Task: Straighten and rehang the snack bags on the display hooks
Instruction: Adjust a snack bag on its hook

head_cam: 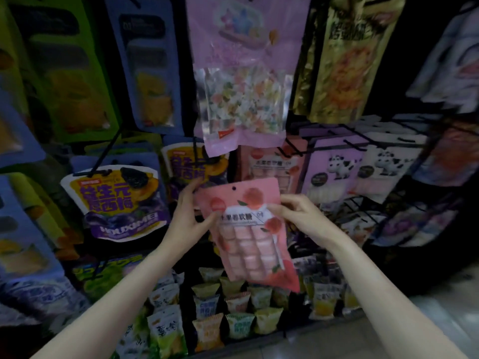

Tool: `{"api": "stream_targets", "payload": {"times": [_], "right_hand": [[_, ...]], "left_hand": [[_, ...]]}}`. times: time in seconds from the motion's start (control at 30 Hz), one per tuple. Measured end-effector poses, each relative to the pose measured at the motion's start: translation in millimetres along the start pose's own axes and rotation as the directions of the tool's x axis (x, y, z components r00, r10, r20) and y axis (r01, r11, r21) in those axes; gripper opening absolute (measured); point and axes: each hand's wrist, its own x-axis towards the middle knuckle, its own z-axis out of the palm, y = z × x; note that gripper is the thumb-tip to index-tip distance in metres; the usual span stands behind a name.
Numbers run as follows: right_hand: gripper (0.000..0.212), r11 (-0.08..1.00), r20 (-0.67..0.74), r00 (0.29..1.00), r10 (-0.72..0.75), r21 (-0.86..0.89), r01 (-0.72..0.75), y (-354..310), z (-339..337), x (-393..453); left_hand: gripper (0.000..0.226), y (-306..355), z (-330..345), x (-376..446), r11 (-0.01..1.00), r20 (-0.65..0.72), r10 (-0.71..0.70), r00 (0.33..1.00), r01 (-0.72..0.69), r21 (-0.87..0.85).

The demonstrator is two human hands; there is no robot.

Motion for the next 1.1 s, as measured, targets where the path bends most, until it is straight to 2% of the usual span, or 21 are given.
{"api": "stream_targets", "payload": {"times": [0.07,0.13,0.23,0.3,0.37,0.57,0.67,0.77,0.83,0.9,1.03,1.1], "right_hand": [[0.017,0.998,-0.121,0.992,0.033,0.06,-0.026,17,-17,-6],[0.015,0.984,-0.303,0.949,0.086,0.172,-0.034,28,-32,-6],[0.016,0.964,-0.466,0.875,0.132,0.264,-0.005,29,-50,3],[0.019,0.963,-0.5,0.855,0.138,0.269,0.001,27,-58,13],[0.022,0.96,-0.529,0.835,0.148,0.28,0.007,26,-62,25],[0.013,0.933,-0.503,0.826,0.255,0.354,-0.072,35,-70,42],[0.013,0.936,-0.475,0.846,0.242,0.344,-0.074,38,-75,41],[0.022,0.982,-0.533,0.829,0.17,0.164,-0.096,42,-77,50],[0.025,0.979,-0.58,0.815,0.01,-0.161,-0.126,47,-78,60],[0.027,0.871,-0.557,0.825,-0.095,-0.448,-0.202,46,-81,66],[0.036,0.658,-0.546,0.83,-0.113,-0.667,-0.349,50,-85,56],[0.029,0.677,-0.541,0.82,-0.189,-0.677,-0.291,54,-71,40]], "left_hand": [[0.06,12,19,6,0.999,0.068,0.029,0.997,-0.028,-0.02],[0.042,27,36,14,0.997,0.134,0.069,0.989,-0.065,-0.03],[0.041,55,56,28,0.985,0.137,0.154,0.979,-0.142,-0.094],[0.048,70,63,39,0.971,0.054,0.209,0.976,-0.2,-0.131],[0.05,77,67,54,0.966,-0.02,0.238,0.971,-0.238,-0.096],[0.046,65,81,84,0.942,-0.015,0.294,0.956,-0.288,0.175],[0.049,59,86,83,0.929,-0.038,0.315,0.948,-0.3,0.215],[0.056,57,90,83,0.934,-0.047,0.263,0.964,-0.242,0.261],[0.066,56,92,87,0.913,0.049,0.119,0.992,-0.129,0.387],[0.073,52,92,93,0.876,0.129,-0.042,0.991,-0.025,0.482],[0.073,36,77,89,0.875,0.084,-0.166,0.983,0.107,0.473],[0.071,20,69,79,0.878,0.024,-0.205,0.979,0.173,0.447]]}}
